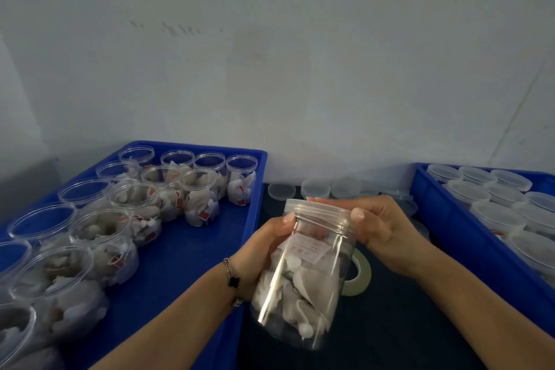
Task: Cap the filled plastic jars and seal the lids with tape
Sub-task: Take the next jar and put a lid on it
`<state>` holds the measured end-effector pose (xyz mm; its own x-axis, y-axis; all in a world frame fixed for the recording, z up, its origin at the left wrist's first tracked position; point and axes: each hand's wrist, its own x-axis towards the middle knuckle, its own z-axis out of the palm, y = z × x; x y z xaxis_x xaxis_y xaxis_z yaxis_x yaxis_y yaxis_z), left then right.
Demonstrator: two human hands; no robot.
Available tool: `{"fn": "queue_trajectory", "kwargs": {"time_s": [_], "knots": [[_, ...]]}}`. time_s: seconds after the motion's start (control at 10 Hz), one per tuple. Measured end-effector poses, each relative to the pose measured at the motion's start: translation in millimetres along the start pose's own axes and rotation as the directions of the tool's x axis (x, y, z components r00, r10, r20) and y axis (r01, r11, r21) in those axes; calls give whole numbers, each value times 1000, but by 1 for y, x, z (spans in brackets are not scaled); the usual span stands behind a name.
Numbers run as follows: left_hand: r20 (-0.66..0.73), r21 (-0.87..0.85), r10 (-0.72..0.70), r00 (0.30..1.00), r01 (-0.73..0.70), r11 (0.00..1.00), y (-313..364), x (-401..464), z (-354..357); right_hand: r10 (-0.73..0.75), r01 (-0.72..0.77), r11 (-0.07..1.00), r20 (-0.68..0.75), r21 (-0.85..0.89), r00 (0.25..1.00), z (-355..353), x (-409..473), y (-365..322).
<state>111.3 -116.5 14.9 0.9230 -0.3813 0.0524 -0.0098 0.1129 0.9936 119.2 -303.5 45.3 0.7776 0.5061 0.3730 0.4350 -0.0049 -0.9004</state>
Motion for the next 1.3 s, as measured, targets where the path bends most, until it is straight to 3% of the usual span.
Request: {"fn": "queue_trajectory", "kwargs": {"time_s": [0.1, 0.2, 0.3, 0.4, 0.5, 0.6, 0.7, 0.8, 0.9, 1.0, 1.1, 1.2, 1.3], "knots": [[-47, -262, 21, 999, -33, 964, 16, 10, 4, -45, 53, 990, -63, 133, 997, 6, 2, 0], [131, -208, 78, 988, -50, 977, 13, -4, 3, -75, 84, 992, -86, 98, 993, 8, 4, 0], [-23, -133, 26, 999, -29, 991, 23, -1, 6, -66, 70, 995, -64, 68, 996, 10, 5, 2], [-106, 75, 57, 993, -49, 996, 33, -8, 14, -55, 58, 995, -41, 79, 998, 9, 4, 1], [-75, 251, 36, 997, -16, 968, 45, -12, 22, -46, 48, 995, -17, 87, 999, 4, 6, 0], [-52, 199, -27, 998, 37, 979, 42, -12, 22, -21, 21, 997, -5, 71, 1000, 3, 6, 1], [41, -62, -134, 990, 136, 989, 36, -8, 7, 6, -5, 997, 18, -83, 1000, 2, 5, -4], [-64, 33, -80, 995, 83, 996, 15, -13, -1, 20, -14, 978, 30, -207, 999, -1, 3, -10], [-85, 410, -28, 996, 61, 910, 4, -15, 8, 108, -125, 906, -64, -405, 992, 5, 0, -5], [-156, 732, 101, 983, 46, 680, -12, -14, 7, 241, -295, 673, -176, -678, 954, 17, -2, 10], [-202, 745, 208, 957, 13, 666, -19, -7, 11, 433, -375, 512, -145, -773, 890, 14, 1, 18], [-205, 536, 189, 960, -52, 842, -14, -1, 2, 405, -278, 763, 95, -583, 909, 4, 9, 5], [-110, 470, 240, 964, -163, 868, -12, 3, -6, 276, -120, 842, 228, -525, 934, 2, 15, -6]]}}
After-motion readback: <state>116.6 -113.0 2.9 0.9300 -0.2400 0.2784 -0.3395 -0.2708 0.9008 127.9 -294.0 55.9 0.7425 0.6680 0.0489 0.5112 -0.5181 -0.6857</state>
